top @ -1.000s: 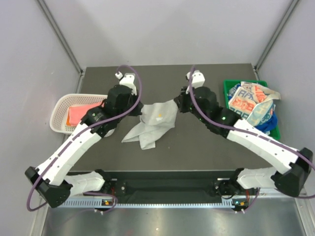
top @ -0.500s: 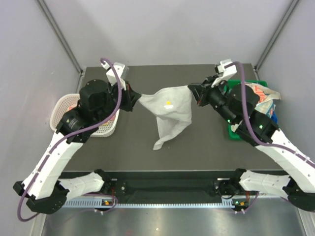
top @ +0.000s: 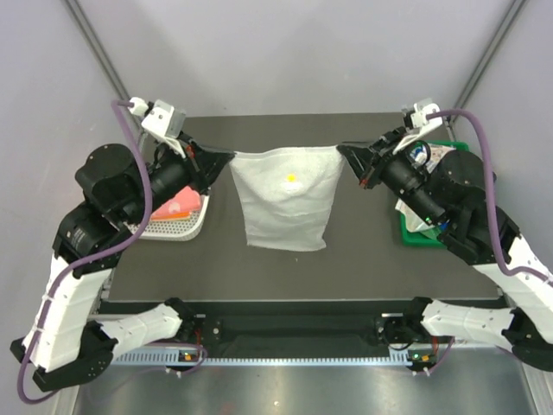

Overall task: Fold and stack the towels
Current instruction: Flatten out the crumpled towel, then fold the towel

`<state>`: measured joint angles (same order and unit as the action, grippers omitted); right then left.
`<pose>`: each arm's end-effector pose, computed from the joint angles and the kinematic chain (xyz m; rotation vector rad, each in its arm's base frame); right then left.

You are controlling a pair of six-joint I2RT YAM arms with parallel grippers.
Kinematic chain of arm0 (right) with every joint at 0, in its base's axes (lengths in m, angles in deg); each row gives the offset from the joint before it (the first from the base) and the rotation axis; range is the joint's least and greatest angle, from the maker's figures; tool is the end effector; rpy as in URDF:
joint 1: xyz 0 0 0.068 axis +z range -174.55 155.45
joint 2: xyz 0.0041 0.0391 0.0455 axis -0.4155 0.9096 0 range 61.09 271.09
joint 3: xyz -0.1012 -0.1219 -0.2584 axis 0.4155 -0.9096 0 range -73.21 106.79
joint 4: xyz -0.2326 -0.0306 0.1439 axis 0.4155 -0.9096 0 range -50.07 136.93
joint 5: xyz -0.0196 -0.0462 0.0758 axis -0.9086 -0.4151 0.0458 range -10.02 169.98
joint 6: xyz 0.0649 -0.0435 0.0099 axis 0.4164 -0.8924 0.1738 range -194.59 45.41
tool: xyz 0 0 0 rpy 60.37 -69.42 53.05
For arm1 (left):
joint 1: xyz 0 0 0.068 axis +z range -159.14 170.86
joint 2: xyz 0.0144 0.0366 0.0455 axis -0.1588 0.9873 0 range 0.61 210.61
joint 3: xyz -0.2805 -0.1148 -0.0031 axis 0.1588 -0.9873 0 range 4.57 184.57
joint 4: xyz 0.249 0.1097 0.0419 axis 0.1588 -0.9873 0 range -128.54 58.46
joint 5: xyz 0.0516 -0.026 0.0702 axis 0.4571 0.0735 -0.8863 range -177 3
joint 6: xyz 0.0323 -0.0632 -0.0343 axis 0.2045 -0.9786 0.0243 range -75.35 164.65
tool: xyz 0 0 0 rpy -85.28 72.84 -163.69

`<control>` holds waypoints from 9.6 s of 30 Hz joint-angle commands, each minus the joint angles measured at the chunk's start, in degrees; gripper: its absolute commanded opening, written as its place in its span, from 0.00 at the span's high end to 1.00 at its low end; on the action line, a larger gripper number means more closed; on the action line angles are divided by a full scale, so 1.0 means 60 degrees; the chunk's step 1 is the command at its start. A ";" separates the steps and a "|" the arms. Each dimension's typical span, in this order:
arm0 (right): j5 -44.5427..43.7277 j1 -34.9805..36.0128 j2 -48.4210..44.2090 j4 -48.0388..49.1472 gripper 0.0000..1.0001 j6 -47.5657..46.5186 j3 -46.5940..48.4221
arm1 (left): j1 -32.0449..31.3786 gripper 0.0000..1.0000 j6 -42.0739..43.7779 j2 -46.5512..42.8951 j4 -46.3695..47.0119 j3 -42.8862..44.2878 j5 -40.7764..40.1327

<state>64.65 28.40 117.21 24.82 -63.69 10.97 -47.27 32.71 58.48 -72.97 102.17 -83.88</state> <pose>0.1316 0.1446 0.5481 -0.3277 1.4746 0.7061 0.1282 -0.1054 0.5715 0.4156 1.5948 -0.7175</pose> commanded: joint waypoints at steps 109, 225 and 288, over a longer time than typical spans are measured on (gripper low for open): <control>0.2175 -0.3727 0.3260 0.4945 1.00 0.2945 -0.7878 | 0.2005 1.00 -0.2374 0.4829 0.4005 -0.6437 -0.0123; 0.3315 -0.2906 0.5919 0.4001 0.77 0.3149 -0.3516 | 0.1314 0.67 -0.2946 0.5660 0.3882 -0.4330 -0.1124; 0.5777 -0.6832 1.0437 1.2811 1.00 0.9522 -0.5579 | 0.2751 0.87 -0.2697 1.0190 0.5528 -0.3391 -0.1149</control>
<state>98.29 -11.60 183.52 100.77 -5.77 -23.08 -31.51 16.05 117.77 -36.71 81.30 -87.47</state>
